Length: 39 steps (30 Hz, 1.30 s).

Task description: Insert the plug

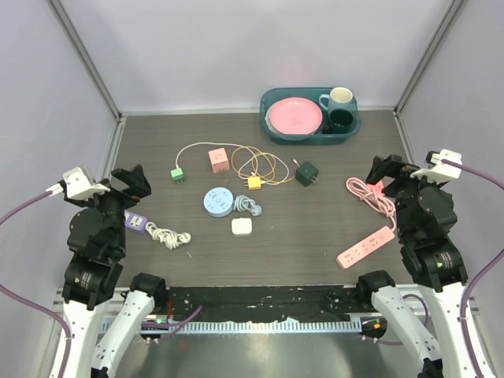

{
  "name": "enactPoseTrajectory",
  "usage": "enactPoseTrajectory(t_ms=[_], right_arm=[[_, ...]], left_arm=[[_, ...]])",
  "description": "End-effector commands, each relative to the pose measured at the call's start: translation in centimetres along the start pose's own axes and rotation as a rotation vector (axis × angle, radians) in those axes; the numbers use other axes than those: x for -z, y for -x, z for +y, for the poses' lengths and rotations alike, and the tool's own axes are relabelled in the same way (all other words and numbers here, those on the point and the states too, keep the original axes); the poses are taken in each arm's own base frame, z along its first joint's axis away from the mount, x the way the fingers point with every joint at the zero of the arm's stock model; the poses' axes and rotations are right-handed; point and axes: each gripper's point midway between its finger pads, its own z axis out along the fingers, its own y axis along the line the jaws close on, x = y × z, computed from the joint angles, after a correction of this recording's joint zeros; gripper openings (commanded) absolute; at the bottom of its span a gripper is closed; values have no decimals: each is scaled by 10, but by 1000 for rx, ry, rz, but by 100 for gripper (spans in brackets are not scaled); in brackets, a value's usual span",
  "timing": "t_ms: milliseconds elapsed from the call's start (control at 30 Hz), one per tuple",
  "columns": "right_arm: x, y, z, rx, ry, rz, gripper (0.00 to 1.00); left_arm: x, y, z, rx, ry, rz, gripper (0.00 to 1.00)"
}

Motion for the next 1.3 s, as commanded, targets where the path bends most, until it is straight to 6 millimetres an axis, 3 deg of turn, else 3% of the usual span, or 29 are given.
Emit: enactPoseTrajectory(t_ms=[0,233,533,600,733,1000,1267], right_arm=[[1,1,1,-21,6,-18,100],[-2,-15,9,-12,57,20,100],[0,-39,16,67,129,36,100],[1,-47,19,83,149,44,100],[8,-58,28,101,206,48,100],[17,-77,36,132,268,37,100],[23,-78,29,129,271,-14,99]], left_arm=[[-4,1,6,37,50,-27,100],[-17,-33,18,22,132,52,100],[-37,-128,51,-44,335,273,100],[-39,-152,62,-63,404,327,100],[-46,-179,92,-71,536,406,100],[-52,-197,165,3,783,464,100],[-68,-252,196,164,837,648,100]])
